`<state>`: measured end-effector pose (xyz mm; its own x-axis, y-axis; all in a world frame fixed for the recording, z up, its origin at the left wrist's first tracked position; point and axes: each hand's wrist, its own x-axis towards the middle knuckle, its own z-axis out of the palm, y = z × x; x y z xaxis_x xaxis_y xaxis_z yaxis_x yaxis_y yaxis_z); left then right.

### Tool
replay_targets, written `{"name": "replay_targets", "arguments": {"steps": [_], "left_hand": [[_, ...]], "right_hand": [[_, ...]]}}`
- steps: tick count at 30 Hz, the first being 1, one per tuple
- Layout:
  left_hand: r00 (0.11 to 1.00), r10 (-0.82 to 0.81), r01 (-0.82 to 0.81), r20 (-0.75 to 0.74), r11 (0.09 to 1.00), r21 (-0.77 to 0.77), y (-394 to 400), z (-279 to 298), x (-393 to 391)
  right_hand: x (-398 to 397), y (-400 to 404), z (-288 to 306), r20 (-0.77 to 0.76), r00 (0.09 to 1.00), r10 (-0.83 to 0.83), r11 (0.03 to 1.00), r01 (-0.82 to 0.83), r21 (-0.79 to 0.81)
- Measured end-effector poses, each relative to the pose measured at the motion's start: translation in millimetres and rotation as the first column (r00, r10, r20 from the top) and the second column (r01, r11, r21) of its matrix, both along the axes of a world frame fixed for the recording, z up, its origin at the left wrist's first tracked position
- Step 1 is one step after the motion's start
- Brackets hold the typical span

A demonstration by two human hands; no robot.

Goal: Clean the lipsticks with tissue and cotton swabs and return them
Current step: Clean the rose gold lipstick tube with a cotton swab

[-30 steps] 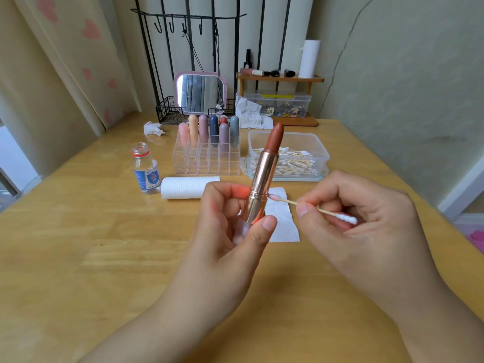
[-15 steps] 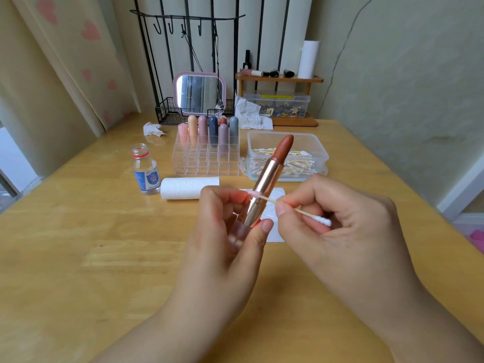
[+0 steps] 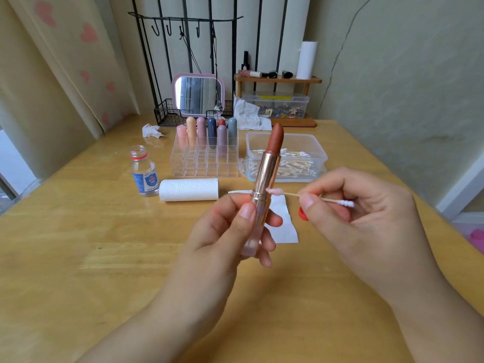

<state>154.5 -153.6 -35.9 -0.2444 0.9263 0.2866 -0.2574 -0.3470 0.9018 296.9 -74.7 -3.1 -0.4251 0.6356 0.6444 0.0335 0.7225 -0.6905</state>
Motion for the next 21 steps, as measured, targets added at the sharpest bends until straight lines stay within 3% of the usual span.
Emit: {"name": "replay_targets", "arguments": {"steps": [5,9,21], "left_hand": [[0.990,-0.045,0.049,0.131,0.998,-0.029,2.9,0.7,0.9],[0.990,-0.104,0.103,0.093,0.995,0.013,-0.1,1.3,1.6],[0.969,-0.172,0.168,0.177,0.985,0.038,-1.6,-0.3,-1.0]], "right_hand": [[-0.9,-1.1,-0.3,0.031,1.000,0.004,1.000,-0.004,0.005],[0.6,0.9,-0.4,0.020,1.000,0.005,1.000,-0.004,-0.019],[2.5,-2.3,3.2,0.007,0.999,0.049,0.999,-0.050,0.019]]}}
